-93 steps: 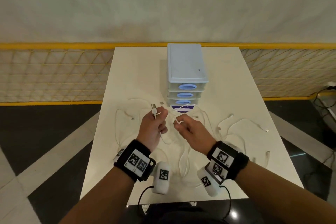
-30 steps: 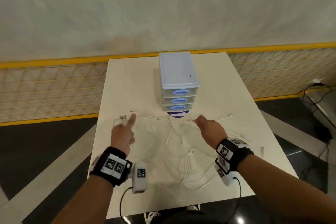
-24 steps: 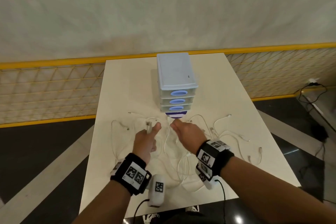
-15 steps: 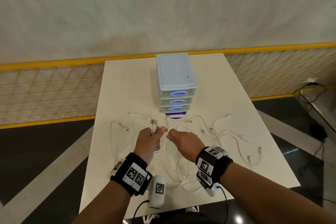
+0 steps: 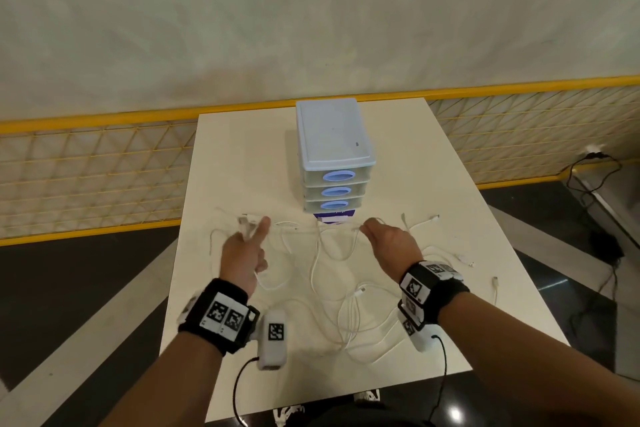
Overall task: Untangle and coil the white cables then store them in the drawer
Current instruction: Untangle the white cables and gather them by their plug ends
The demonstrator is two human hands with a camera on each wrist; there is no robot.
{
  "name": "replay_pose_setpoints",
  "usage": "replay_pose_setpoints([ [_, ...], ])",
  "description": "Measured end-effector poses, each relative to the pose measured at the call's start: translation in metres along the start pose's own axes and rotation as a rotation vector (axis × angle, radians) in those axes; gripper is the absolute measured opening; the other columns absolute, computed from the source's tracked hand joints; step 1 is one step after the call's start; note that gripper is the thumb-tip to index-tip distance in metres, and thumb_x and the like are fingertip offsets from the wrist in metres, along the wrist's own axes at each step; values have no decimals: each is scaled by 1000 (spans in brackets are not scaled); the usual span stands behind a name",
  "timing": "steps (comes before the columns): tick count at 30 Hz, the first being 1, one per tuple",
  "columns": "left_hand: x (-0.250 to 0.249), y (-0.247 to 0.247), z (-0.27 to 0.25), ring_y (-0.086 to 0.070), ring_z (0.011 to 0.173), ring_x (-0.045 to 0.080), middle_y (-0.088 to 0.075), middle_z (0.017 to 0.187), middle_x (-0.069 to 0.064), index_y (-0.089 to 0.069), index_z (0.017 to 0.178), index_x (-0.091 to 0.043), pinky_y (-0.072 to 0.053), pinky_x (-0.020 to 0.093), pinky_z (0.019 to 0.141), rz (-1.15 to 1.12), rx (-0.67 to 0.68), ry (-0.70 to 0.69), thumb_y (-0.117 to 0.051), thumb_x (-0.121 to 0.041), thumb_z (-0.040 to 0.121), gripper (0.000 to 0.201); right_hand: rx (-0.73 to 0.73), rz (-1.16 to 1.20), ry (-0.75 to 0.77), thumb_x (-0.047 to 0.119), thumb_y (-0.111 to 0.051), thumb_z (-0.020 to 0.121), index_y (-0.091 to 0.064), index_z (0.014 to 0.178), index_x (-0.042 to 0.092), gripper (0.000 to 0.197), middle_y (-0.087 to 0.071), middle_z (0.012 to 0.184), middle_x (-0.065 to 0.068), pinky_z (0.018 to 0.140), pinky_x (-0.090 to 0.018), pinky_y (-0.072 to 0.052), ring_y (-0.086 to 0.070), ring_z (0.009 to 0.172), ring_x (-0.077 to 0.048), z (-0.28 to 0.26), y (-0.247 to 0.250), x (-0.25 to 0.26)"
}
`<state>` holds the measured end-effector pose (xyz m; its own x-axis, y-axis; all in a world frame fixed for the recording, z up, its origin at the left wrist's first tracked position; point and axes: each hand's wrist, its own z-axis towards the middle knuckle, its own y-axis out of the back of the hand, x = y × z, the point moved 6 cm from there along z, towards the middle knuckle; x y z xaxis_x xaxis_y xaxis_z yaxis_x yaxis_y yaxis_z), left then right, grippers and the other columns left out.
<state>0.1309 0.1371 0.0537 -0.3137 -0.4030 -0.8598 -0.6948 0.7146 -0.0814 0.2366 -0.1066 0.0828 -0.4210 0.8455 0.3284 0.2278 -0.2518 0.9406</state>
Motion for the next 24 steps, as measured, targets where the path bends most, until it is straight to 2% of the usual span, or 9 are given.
replay_pose_setpoints([
  [2,20,-12,-8,-22,33,8,-26,39,-9,-46,72,-16,-22,19,37,79,21,54,-72,-32,81,31,-5,71,55,32,-36,99,-54,105,12,27,-68,92,-18,62,-30,-31,-63,81,-39,0,0,20],
  [5,36,-33,-24,-20,34,7,-21,40,-10,-60,83,-9,-22,19,36,69,153,95,-65,-36,86,27,-63,146,176,29,-44,96,-44,92,26,5,-68,82,-13,57,-29,-35,-63,68,-33,-6,-3,51],
  [8,31,-46,-30,-20,36,7,-21,40,-9,-70,89,-8,-23,20,37,45,238,57,-59,-33,91,27,-92,135,280,36,-42,92,-41,83,23,16,-62,63,-8,45,-28,-39,-58,49,-30,-13,-19,66],
  [12,25,-45,-29,-24,34,9,-27,36,-7,-69,73,-6,-26,21,42,80,131,-62,-60,-18,91,24,54,77,253,36,-39,98,-54,97,12,29,-66,80,-10,58,-33,-39,-58,67,-32,-14,-32,67],
  [15,21,-37,-27,-28,32,8,-31,33,-9,-68,71,-6,-28,20,40,67,14,-91,-61,-15,90,22,-131,-34,306,30,-54,88,-58,74,13,23,-63,53,-1,51,-23,-38,-54,42,-24,-12,-24,55],
  [18,11,-22,-17,-27,32,8,-33,35,-7,-66,69,-7,-27,19,39,-40,-63,-93,-62,-14,90,22,-144,-172,238,34,-49,85,-54,61,20,29,-55,39,3,49,-20,-42,-46,29,-18,-3,-25,23],
  [20,8,-14,-11,-27,33,8,-34,37,-6,-66,69,-7,-26,18,39,-67,-67,-98,-62,-15,90,22,-158,-164,206,36,-46,88,-56,66,17,31,-59,45,2,46,-20,-41,-51,33,-21,-7,-23,11],
  [22,12,-12,-11,-26,32,7,-31,35,-8,-67,72,-6,-26,17,38,-16,-46,-96,-61,-16,90,21,-45,-77,153,33,-43,96,-57,88,10,28,-68,70,-6,53,-28,-37,-63,57,-30,-8,-35,0],
  [24,25,-17,-13,-24,32,7,-27,34,-9,-68,77,-6,-23,17,38,47,-11,-49,-60,-18,91,20,104,30,37,33,-34,100,-52,103,8,30,-65,92,-13,61,-33,-36,-62,81,-35,-7,-52,-16],
])
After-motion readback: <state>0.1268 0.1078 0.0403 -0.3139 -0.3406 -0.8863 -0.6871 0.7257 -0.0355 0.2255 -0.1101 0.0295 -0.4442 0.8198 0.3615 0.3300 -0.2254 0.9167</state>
